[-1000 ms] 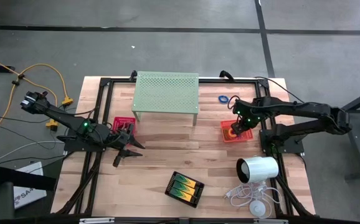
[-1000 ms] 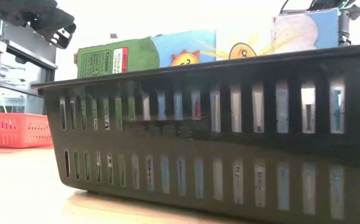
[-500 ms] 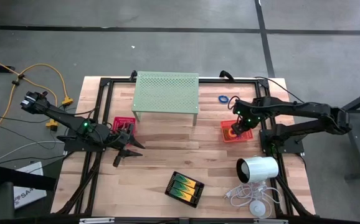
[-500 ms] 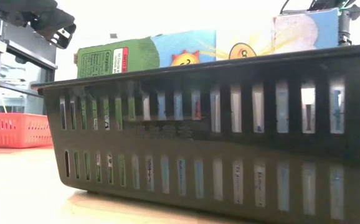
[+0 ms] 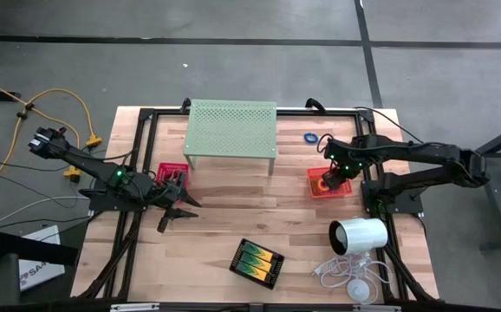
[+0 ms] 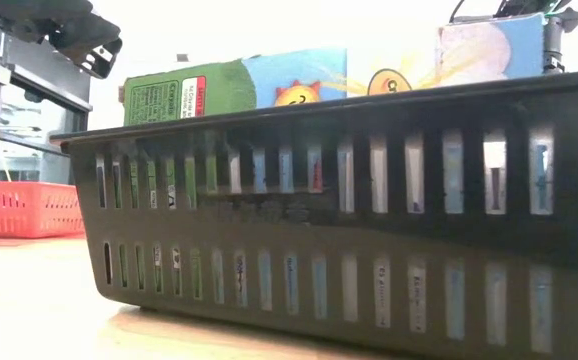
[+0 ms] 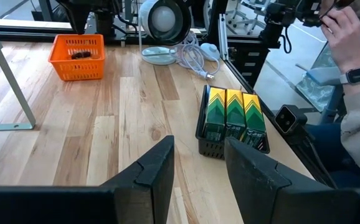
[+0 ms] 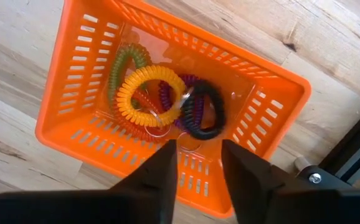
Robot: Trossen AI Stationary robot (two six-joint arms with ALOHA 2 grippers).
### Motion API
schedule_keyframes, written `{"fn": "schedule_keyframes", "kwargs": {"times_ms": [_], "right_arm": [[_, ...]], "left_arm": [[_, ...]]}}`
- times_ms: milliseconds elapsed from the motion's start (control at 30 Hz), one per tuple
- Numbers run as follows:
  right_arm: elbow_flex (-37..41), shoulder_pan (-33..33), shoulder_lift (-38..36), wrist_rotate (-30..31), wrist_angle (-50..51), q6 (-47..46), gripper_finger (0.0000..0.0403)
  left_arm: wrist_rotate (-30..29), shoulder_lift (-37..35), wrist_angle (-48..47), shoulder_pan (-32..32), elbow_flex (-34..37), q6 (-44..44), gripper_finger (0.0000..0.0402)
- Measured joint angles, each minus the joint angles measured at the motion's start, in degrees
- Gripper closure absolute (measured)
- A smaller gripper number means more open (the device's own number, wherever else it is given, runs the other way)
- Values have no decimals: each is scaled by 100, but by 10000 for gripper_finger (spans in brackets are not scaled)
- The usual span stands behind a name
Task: Pick & Place Office Desk Supplies
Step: Put the black spring keychain into the orange bin, then put the blue spring keychain into the orange bin
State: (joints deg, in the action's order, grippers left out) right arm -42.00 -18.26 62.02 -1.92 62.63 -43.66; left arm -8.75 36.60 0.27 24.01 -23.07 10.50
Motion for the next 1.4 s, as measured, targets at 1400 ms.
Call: {"fn": "schedule_keyframes", "kwargs": {"times_ms": [1400], "right_arm": [[4,-1514,875,41,-2781,1587,277]], "left_arm": [[17,0,2,2,0,0,266]]}}
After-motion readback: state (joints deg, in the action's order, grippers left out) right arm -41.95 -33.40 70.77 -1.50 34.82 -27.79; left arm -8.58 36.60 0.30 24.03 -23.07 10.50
